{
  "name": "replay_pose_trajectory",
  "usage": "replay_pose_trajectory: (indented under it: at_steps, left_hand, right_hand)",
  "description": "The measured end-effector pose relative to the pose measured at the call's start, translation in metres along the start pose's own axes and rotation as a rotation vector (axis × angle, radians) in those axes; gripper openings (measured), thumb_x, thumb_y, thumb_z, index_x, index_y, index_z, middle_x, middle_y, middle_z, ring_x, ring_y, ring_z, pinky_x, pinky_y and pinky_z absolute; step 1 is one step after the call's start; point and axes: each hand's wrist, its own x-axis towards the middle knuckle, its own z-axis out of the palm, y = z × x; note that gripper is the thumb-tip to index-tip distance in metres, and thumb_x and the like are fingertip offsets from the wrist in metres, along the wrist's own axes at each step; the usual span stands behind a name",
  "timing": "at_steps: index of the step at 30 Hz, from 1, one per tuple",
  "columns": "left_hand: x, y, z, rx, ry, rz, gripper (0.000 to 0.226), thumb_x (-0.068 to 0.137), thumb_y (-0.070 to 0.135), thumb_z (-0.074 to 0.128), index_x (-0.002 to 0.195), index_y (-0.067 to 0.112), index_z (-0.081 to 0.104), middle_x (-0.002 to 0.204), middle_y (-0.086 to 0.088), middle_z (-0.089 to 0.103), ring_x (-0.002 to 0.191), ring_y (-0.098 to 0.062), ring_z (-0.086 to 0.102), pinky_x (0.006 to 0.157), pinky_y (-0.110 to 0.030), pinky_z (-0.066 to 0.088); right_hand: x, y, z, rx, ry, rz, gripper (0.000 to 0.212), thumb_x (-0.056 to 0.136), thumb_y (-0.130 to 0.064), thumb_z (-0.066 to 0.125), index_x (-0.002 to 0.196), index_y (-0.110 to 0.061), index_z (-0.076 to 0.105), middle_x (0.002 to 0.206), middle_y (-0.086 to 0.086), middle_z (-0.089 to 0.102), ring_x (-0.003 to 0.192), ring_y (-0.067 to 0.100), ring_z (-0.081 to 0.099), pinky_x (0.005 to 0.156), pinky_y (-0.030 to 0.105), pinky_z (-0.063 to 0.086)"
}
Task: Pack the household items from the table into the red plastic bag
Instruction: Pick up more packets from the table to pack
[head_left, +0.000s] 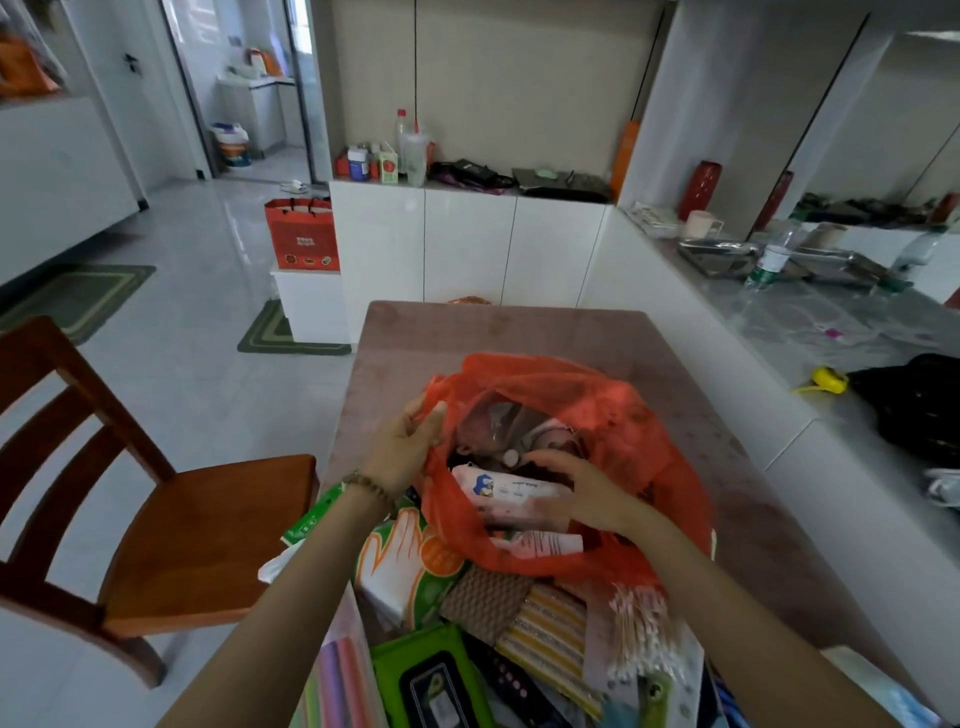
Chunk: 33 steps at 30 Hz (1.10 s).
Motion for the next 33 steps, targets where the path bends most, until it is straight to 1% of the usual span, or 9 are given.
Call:
replay_pose_trajectory:
  at_steps: [3, 6, 9, 12, 17, 19, 23, 28, 33]
  left_hand:
    - [-0.017, -0.012, -0.002, -0.038, -0.028, 0.011, 0.026, 0.092, 0.023, 0.053, 0.118, 0.021, 0.058, 0.074, 0.007, 0.070, 0.055, 0.000, 0.063, 0.049, -0.014, 0.048]
    - [-0.032, -0.034, -0.005, 0.030, 0.028, -0.011, 0.032, 0.088, 0.017, 0.060, 0.119, 0.014, 0.056, 0.090, -0.012, 0.067, 0.075, -0.023, 0.063, 0.063, -0.032, 0.052]
    - [-0.046, -0.059, -0.004, 0.119, 0.052, -0.033, 0.038, 0.087, 0.017, 0.062, 0.124, 0.013, 0.053, 0.080, -0.015, 0.057, 0.062, -0.020, 0.052, 0.048, -0.021, 0.049]
    - [-0.054, -0.078, -0.005, 0.113, 0.069, -0.085, 0.042, 0.087, 0.018, 0.062, 0.127, 0.011, 0.051, 0.097, -0.019, 0.060, 0.069, -0.020, 0.055, 0.044, -0.012, 0.047]
    - [-0.071, -0.099, -0.019, 0.103, 0.032, -0.138, 0.042, 0.085, 0.027, 0.063, 0.124, 0.018, 0.051, 0.093, -0.004, 0.065, 0.074, -0.013, 0.062, 0.048, -0.011, 0.047]
    - [-0.084, -0.112, -0.027, 0.154, 0.042, -0.165, 0.046, 0.083, 0.036, 0.064, 0.123, 0.020, 0.050, 0.103, -0.001, 0.064, 0.088, -0.018, 0.062, 0.064, -0.019, 0.050]
    - [-0.119, -0.152, -0.048, 0.561, 0.225, -0.306, 0.087, 0.072, 0.052, 0.070, 0.138, 0.007, 0.037, 0.142, -0.016, 0.041, 0.130, -0.033, 0.037, 0.108, -0.046, 0.033]
    - [-0.157, -0.182, -0.063, 0.332, 0.257, -0.632, 0.106, 0.047, 0.057, 0.063, 0.133, 0.003, 0.037, 0.132, -0.026, 0.044, 0.119, -0.042, 0.045, 0.101, -0.050, 0.040]
    - [-0.168, -0.201, -0.070, 0.133, 0.185, -0.706, 0.075, 0.064, 0.042, 0.081, 0.119, 0.007, 0.044, 0.126, -0.021, 0.055, 0.108, -0.034, 0.058, 0.090, -0.046, 0.052]
  right_hand:
    - [-0.031, -0.010, 0.008, 0.365, 0.104, -0.005, 0.044, 0.082, -0.029, 0.072, 0.122, -0.036, 0.054, 0.132, -0.017, 0.052, 0.125, 0.004, 0.048, 0.102, 0.023, 0.041]
    - [-0.060, -0.016, 0.034, 0.619, 0.174, -0.014, 0.037, 0.085, -0.020, 0.068, 0.119, -0.029, 0.058, 0.127, -0.015, 0.058, 0.118, -0.003, 0.053, 0.086, 0.013, 0.050]
    - [-0.079, -0.019, 0.068, 0.684, 0.191, -0.008, 0.031, 0.086, -0.010, 0.065, 0.113, -0.024, 0.060, 0.122, -0.009, 0.061, 0.115, 0.001, 0.056, 0.083, 0.015, 0.051]
    - [-0.090, -0.021, 0.096, 0.744, 0.131, 0.059, 0.030, 0.088, -0.015, 0.064, 0.117, -0.020, 0.062, 0.125, -0.008, 0.061, 0.116, 0.002, 0.057, 0.085, 0.015, 0.051]
    - [-0.096, -0.019, 0.133, 0.767, 0.083, 0.175, 0.030, 0.087, -0.016, 0.065, 0.117, -0.015, 0.064, 0.121, -0.005, 0.064, 0.107, 0.002, 0.061, 0.084, 0.013, 0.051]
    - [-0.098, -0.016, 0.150, 0.721, 0.094, 0.242, 0.029, 0.085, -0.018, 0.069, 0.114, -0.014, 0.066, 0.116, -0.002, 0.066, 0.104, 0.007, 0.062, 0.077, 0.009, 0.050]
    - [-0.101, -0.003, 0.186, 0.423, -0.029, 0.448, 0.056, 0.076, -0.040, 0.076, 0.121, -0.017, 0.052, 0.126, 0.002, 0.054, 0.117, 0.017, 0.053, 0.087, 0.022, 0.048]
    - [-0.092, -0.010, 0.208, 0.286, -0.123, 0.607, 0.111, 0.063, -0.049, 0.083, 0.146, -0.007, 0.021, 0.149, 0.009, 0.035, 0.136, 0.024, 0.038, 0.107, 0.033, 0.039]
    - [-0.087, -0.023, 0.224, 0.574, -0.154, 0.703, 0.089, 0.053, -0.031, 0.092, 0.128, -0.007, 0.050, 0.117, 0.009, 0.065, 0.106, 0.024, 0.063, 0.089, 0.039, 0.055]
